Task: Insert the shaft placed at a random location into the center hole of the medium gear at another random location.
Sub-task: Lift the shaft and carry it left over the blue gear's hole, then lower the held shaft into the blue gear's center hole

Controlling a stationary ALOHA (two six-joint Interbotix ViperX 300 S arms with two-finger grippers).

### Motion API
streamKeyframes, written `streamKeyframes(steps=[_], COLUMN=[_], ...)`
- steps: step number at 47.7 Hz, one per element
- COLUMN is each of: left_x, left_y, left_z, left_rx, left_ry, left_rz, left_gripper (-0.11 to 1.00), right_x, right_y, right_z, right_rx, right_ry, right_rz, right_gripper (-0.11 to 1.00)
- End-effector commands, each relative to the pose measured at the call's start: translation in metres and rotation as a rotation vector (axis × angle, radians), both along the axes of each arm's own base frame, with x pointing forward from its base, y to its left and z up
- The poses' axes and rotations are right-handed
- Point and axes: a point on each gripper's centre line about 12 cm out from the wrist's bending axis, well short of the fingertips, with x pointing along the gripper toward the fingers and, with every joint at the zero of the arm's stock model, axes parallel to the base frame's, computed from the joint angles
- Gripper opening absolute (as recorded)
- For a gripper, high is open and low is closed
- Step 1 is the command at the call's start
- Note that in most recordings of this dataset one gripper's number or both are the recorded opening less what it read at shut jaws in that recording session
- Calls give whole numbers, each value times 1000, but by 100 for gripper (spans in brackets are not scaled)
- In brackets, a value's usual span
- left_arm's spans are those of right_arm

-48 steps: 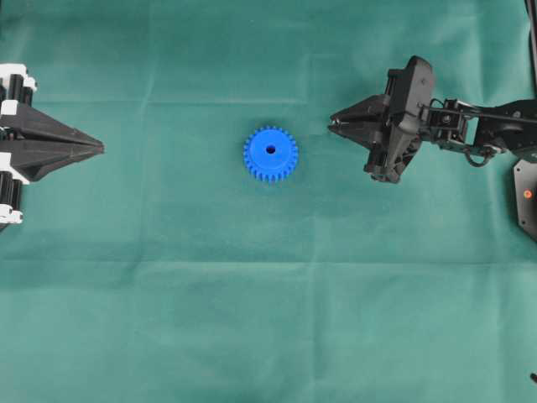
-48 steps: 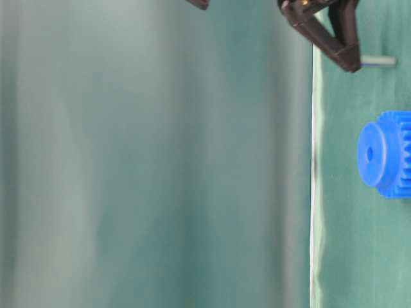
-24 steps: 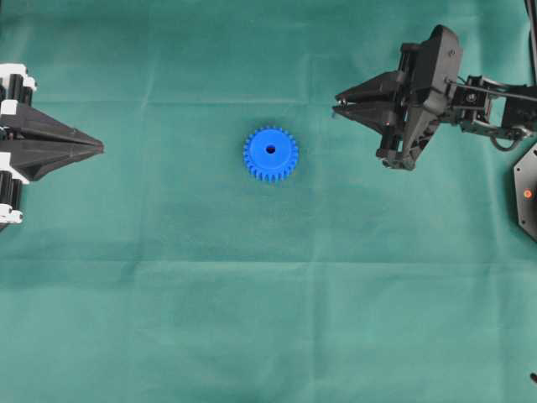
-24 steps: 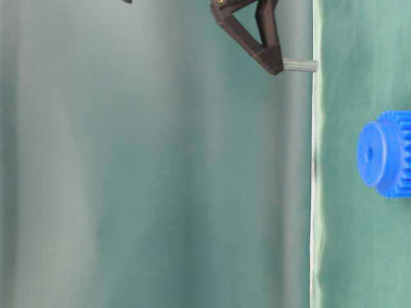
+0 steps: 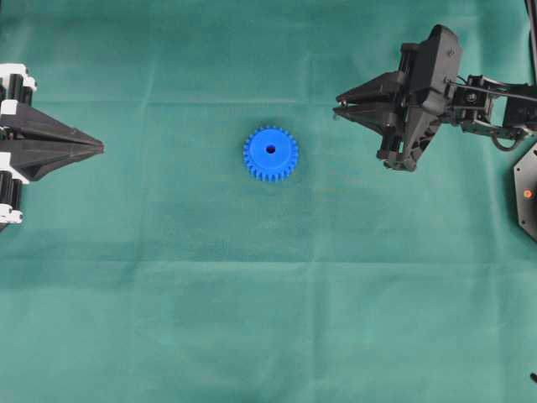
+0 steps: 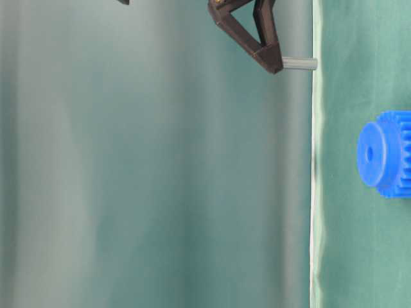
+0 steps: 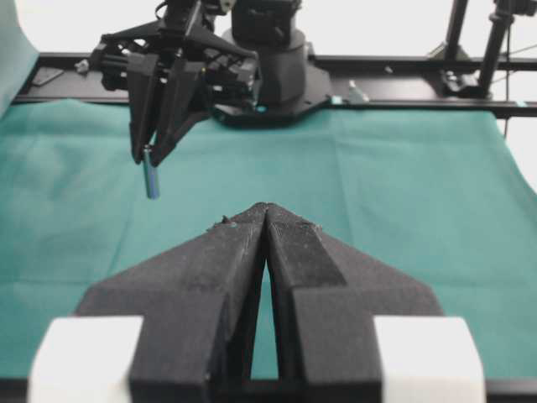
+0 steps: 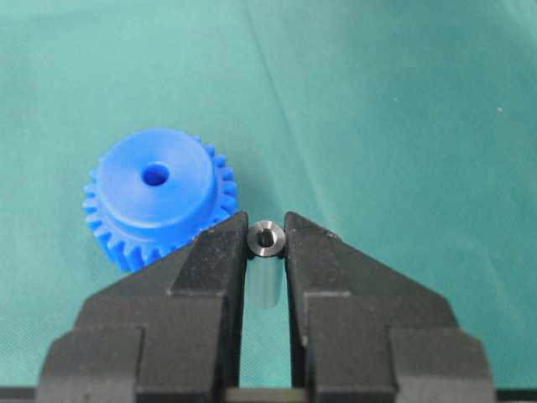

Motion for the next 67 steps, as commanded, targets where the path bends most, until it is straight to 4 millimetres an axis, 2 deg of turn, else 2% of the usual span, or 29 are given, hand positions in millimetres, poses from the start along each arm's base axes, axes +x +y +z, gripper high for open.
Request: streamKeyframes(steps=[1,13,24,32,44,55,67], left_x=[2,2,2,2,3,3,3], left_y=[0,0,0,0,0,0,0], left_z=[7,7,7,7,7,6,7], left_rx=[1,1,1,1,1,1,1], left_ry=[-18,-17,-17,-17,-18,-15,-18], left_rz=[-2,-2,-2,-2,-2,-2,-2], left_gripper=[0,0,0,0,0,0,0], right_x=[11,41,75,90,99,98,97], right_y=[3,13,19,20,23,23,23], right_z=[12,12,9,7,9,7,-5], right_rx=[-21,-23,-22,-22,-25,-23,-14], right_ry=[-42,-52,-47,-49,-62,-53,-25], right_rz=[22,69,102,111,122,122,119], right_gripper=[14,14,14,14,14,14,14])
